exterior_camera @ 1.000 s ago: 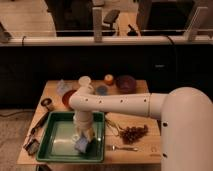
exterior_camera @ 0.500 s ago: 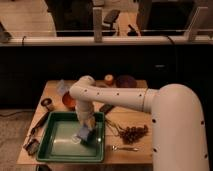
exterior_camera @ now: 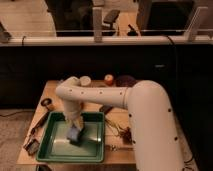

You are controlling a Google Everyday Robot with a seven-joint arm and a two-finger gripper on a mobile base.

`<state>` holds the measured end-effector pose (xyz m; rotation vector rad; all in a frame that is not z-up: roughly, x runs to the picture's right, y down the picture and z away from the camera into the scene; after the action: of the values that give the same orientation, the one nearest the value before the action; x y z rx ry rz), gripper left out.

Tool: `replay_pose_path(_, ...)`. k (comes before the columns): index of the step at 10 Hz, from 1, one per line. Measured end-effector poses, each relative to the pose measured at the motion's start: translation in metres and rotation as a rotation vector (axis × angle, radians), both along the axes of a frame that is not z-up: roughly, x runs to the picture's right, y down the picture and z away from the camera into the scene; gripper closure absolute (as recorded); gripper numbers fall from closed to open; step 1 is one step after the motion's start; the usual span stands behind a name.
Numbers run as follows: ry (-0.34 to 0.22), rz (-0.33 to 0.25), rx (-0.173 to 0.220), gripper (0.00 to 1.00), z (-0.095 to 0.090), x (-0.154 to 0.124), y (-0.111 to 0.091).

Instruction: Wipe tray with sponge

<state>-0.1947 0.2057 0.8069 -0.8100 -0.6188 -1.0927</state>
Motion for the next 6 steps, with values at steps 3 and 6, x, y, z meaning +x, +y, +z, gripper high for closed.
replay_pose_path(3,-0.066,-0.038,-0.040,0.96,-0.012,-0.018,0.021)
replay_pose_path(6,-0.076,-0.025,-0.071,0.96,-0.043,0.003,0.048)
